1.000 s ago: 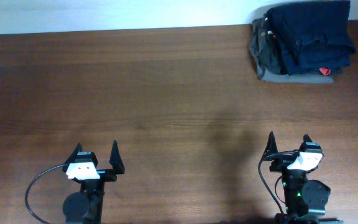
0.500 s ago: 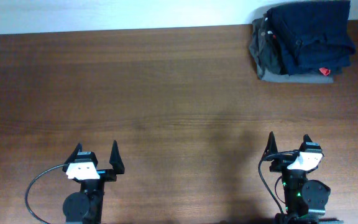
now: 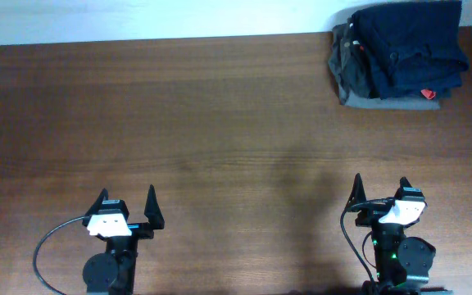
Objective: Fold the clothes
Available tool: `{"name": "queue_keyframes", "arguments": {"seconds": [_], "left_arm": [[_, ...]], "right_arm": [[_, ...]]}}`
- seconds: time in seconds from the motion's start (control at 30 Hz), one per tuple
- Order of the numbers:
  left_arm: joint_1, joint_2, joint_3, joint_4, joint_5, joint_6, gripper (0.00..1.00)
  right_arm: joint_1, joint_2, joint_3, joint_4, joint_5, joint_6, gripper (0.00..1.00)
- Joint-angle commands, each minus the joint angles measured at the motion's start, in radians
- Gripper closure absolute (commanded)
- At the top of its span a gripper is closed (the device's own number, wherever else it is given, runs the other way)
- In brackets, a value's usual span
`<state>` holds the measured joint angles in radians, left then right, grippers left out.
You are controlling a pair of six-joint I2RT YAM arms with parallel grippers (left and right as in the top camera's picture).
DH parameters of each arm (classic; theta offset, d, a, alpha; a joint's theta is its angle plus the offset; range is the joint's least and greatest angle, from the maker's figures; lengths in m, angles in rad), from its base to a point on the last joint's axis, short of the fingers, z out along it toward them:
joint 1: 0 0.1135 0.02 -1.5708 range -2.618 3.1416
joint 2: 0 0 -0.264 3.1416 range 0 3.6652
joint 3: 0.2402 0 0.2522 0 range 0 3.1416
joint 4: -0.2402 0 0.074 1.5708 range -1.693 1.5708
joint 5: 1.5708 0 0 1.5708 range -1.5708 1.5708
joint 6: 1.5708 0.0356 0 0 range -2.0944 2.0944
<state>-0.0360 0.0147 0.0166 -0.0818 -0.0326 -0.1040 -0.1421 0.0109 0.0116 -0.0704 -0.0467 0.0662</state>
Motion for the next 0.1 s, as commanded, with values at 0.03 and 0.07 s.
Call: {"name": "queue_keyframes", "arguments": {"seconds": [0.03, 0.07], "left_arm": [[0.007, -0.01, -0.007, 0.0, 0.011, 0.019, 0.01], [0.007, -0.01, -0.007, 0.0, 0.011, 0.019, 0.01]], "right_arm": [[0.006, -0.007, -0.006, -0.002, -0.01, -0.006, 0.01], [0.006, -0.007, -0.006, -0.002, -0.01, -0.006, 0.01]]}}
